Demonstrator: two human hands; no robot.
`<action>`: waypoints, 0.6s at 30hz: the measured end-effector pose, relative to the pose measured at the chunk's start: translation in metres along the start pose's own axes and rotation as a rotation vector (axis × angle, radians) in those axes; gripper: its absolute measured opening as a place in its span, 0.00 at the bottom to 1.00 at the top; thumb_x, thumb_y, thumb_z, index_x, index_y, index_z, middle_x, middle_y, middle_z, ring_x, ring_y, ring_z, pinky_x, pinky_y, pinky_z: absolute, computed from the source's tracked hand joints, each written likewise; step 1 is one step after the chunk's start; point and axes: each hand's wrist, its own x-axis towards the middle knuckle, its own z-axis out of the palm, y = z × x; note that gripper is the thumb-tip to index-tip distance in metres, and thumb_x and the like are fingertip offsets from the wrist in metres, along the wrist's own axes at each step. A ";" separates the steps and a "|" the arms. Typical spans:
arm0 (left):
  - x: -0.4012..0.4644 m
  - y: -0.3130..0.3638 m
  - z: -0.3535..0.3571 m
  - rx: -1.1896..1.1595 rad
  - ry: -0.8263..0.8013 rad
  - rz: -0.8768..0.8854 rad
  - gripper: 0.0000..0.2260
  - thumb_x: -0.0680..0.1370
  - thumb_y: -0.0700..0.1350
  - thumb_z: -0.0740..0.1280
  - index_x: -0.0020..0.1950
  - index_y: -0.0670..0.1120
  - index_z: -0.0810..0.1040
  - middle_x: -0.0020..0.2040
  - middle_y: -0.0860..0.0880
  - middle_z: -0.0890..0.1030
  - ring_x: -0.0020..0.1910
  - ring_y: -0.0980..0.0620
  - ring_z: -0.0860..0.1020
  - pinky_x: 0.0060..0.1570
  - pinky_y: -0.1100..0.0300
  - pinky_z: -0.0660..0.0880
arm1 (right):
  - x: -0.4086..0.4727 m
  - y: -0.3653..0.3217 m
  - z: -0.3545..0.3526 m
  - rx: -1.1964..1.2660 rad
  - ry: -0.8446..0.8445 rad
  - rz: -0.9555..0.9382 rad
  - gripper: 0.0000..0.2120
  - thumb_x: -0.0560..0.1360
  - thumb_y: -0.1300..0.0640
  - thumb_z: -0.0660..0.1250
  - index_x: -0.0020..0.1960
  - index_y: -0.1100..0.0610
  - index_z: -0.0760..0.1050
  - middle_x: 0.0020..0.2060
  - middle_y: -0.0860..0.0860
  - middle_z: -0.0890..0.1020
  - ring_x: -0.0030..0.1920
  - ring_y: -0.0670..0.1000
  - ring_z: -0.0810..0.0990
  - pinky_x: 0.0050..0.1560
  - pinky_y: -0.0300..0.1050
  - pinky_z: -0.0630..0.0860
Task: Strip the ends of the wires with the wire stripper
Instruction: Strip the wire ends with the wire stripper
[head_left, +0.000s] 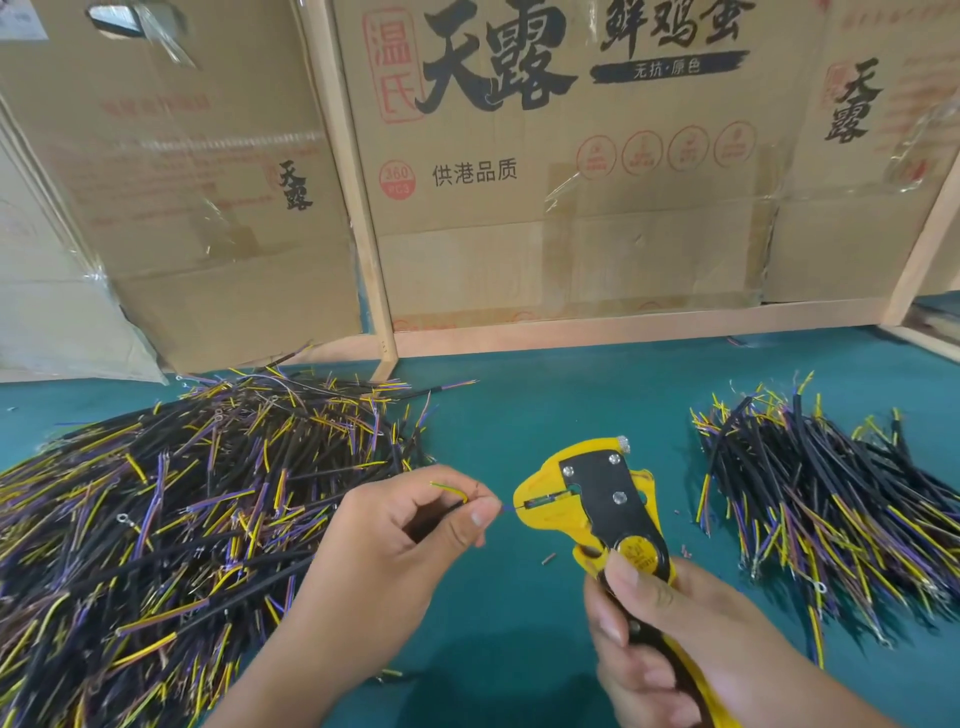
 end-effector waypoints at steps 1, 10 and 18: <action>0.000 0.000 -0.001 0.001 -0.003 -0.001 0.15 0.74 0.62 0.67 0.46 0.52 0.83 0.36 0.46 0.80 0.35 0.39 0.74 0.33 0.45 0.72 | 0.000 0.000 -0.001 -0.010 -0.009 -0.003 0.23 0.66 0.38 0.79 0.36 0.56 0.76 0.25 0.51 0.68 0.22 0.47 0.65 0.24 0.36 0.64; 0.002 0.003 -0.006 0.031 0.002 0.014 0.14 0.73 0.63 0.67 0.46 0.54 0.84 0.35 0.48 0.81 0.33 0.39 0.74 0.30 0.46 0.71 | 0.000 -0.004 -0.003 -0.047 -0.055 -0.009 0.22 0.67 0.37 0.78 0.37 0.55 0.77 0.25 0.51 0.69 0.23 0.47 0.67 0.25 0.35 0.65; 0.002 0.007 -0.009 0.044 -0.012 0.043 0.09 0.74 0.59 0.70 0.44 0.55 0.84 0.32 0.52 0.81 0.29 0.59 0.70 0.28 0.66 0.66 | -0.001 -0.008 -0.006 -0.055 -0.106 -0.013 0.19 0.69 0.38 0.77 0.40 0.54 0.79 0.26 0.49 0.71 0.25 0.45 0.72 0.27 0.34 0.67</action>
